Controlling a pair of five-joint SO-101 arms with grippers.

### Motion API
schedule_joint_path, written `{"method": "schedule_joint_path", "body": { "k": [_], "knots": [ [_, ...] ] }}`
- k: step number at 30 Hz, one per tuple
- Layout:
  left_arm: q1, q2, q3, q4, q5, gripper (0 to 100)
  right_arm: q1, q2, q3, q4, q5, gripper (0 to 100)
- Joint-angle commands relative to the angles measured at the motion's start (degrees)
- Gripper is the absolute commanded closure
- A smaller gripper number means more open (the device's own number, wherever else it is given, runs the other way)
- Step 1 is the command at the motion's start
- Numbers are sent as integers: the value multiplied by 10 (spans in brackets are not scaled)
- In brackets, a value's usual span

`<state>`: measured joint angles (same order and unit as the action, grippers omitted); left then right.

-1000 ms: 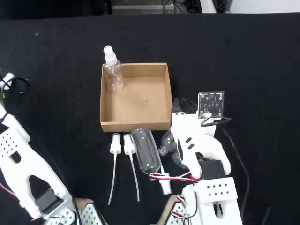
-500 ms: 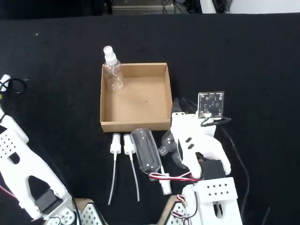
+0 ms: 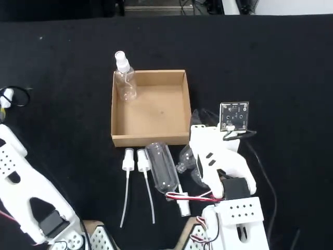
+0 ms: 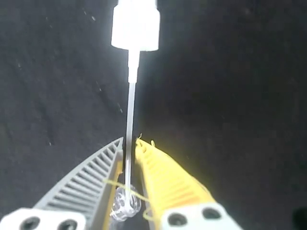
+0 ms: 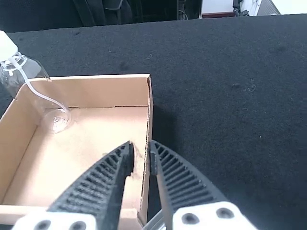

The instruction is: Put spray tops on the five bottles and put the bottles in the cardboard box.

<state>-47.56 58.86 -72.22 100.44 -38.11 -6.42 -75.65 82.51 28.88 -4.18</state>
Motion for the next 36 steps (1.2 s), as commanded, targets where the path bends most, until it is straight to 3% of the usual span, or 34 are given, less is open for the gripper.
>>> {"method": "schedule_joint_path", "body": {
  "k": [1, 15, 26, 36],
  "knots": [
    [8, -141, 127, 4, -2, 970, 7, -9, -2, -20, 4, 946],
    [81, -368, 512, -105, -12, 970, 8, -9, -2, -20, 4, 946],
    [184, -775, 1038, -316, -13, 971, 9, -9, -2, -20, 4, 946],
    [211, -912, 1170, -277, -25, 966, 9, -9, -2, -20, 4, 946]
  ]
}}
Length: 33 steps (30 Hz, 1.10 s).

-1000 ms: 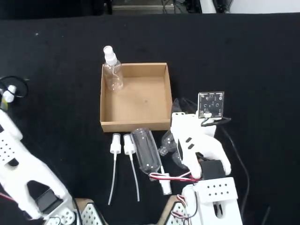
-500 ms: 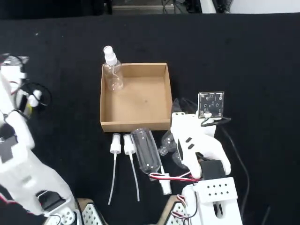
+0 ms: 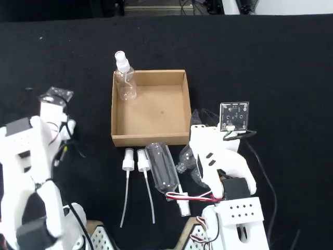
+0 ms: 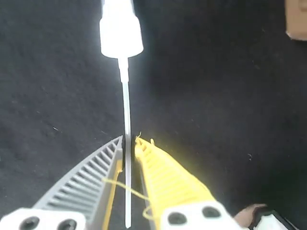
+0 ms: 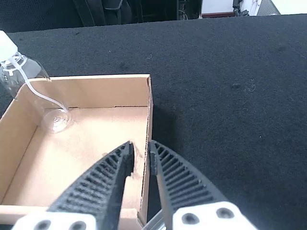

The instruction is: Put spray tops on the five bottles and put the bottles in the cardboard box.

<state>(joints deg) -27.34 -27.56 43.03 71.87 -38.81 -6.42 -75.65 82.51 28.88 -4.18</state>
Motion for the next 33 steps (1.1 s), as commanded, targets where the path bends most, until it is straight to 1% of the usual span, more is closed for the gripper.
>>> {"method": "schedule_joint_path", "body": {
  "k": [1, 5, 7, 10, 13, 16, 19, 22, 26, 29, 33],
  "knots": [
    [8, -51, 25, 9, -34, 949, 9, -9, -2, -20, 4, 946],
    [-11, -57, 36, 9, -79, 766, 9, -9, -3, -20, 4, 946],
    [-33, -58, 12, 12, -90, 706, 9, -9, -3, -20, 4, 946],
    [-78, -51, -66, 65, -122, 720, 9, -9, -3, -20, 4, 946],
    [-125, -51, -153, 123, -213, 753, 8, -9, -3, -20, 4, 946],
    [-182, -50, -206, 130, -328, 770, 7, -9, -3, -20, 4, 946],
    [-231, -50, -216, 130, -453, 771, 9, -9, -3, -20, 4, 946],
    [-268, -49, -216, 119, -521, 771, 9, -9, -3, -20, 4, 946],
    [-311, -7, -211, 32, -534, 764, 9, -9, -2, -20, 4, 946],
    [-344, 61, -224, -29, -535, 689, 9, -9, -2, -20, 4, 946],
    [-374, 135, -270, -73, -535, 591, 9, -9, -2, -20, 4, 946]
  ]
}}
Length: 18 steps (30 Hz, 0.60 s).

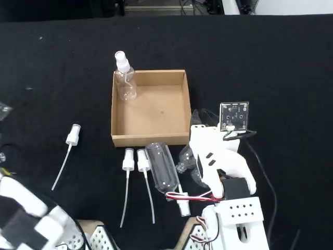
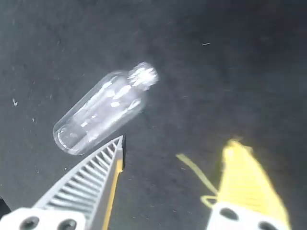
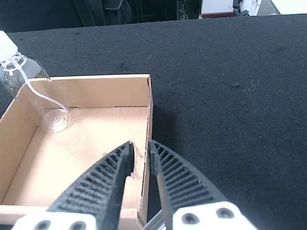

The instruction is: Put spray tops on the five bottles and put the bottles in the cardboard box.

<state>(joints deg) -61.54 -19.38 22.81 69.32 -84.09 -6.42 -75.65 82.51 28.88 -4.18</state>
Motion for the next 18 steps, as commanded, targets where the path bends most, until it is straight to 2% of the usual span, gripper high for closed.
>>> {"method": "schedule_joint_path", "body": {
  "k": [1, 7, 14, 18],
  "knots": [
    [-36, 69, -82, -57, -84, 579, 9, -9, -2, -20, 4, 946],
    [-36, 156, -154, -116, -84, 572, 9, -9, -2, -20, 4, 946],
    [-22, 251, -208, -121, -85, 569, 10, -9, -1, -20, 4, 946],
    [-21, 291, -220, -123, -122, 571, 10, -9, -1, -20, 4, 946]
  ]
}}
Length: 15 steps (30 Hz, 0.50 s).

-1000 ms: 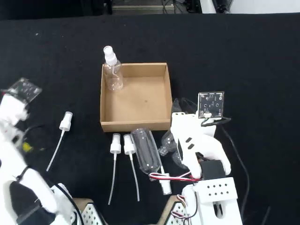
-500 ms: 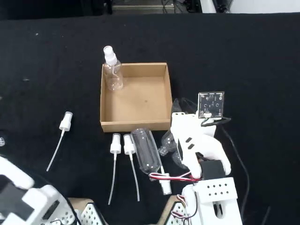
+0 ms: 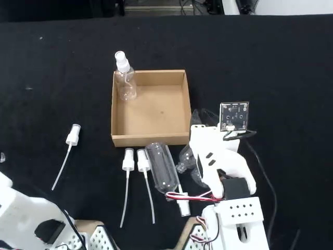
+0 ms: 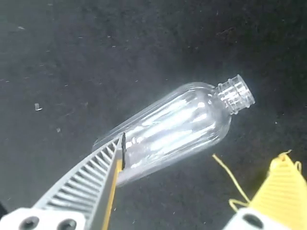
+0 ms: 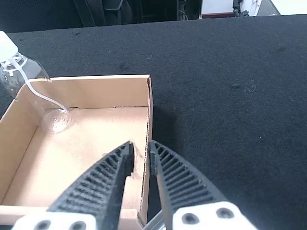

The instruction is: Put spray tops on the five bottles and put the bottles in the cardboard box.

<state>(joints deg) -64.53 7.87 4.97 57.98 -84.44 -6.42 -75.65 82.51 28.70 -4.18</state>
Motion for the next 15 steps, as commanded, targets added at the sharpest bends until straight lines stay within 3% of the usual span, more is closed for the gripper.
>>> {"method": "schedule_joint_path", "body": {
  "k": [1, 7, 15],
  "knots": [
    [10, 28, -44, -18, -121, 571, 10, -9, -1, -18, 4, 946],
    [7, 96, -41, -113, -120, 571, 10, -9, -1, -18, 4, 946],
    [6, 105, -42, -84, -120, 578, 10, -9, -1, -18, 4, 946]
  ]
}}
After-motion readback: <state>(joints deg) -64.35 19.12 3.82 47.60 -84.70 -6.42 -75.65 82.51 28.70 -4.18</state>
